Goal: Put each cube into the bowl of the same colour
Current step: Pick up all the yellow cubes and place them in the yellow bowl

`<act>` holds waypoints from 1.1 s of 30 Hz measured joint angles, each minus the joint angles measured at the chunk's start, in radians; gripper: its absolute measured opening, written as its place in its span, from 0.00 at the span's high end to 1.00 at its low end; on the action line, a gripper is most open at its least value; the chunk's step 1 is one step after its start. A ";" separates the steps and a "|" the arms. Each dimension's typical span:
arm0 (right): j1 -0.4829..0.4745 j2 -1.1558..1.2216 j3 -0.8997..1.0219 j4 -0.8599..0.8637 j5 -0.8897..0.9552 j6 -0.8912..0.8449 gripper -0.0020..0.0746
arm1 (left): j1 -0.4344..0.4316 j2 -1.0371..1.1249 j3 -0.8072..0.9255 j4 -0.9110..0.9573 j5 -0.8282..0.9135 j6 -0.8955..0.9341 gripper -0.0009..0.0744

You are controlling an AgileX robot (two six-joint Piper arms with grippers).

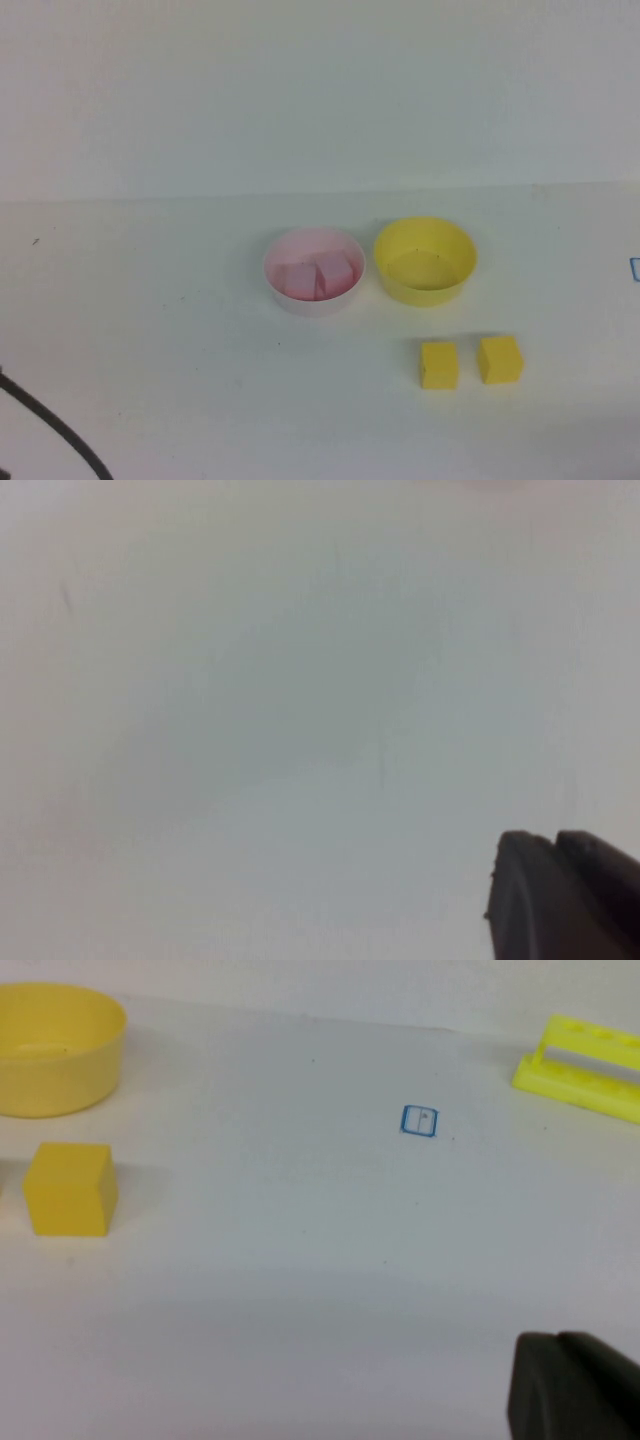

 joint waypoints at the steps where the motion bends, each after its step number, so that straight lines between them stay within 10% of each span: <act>1: 0.000 0.000 0.000 0.000 0.000 0.000 0.98 | 0.011 -0.018 0.014 0.015 -0.084 -0.021 0.99; 13: 0.000 0.000 0.000 0.001 0.000 0.000 0.98 | 0.334 -0.347 0.484 -0.027 -0.802 -0.060 0.99; 33: 0.000 0.000 0.000 0.002 0.000 0.000 0.98 | 0.594 -0.676 0.838 -0.069 -0.883 -0.280 0.99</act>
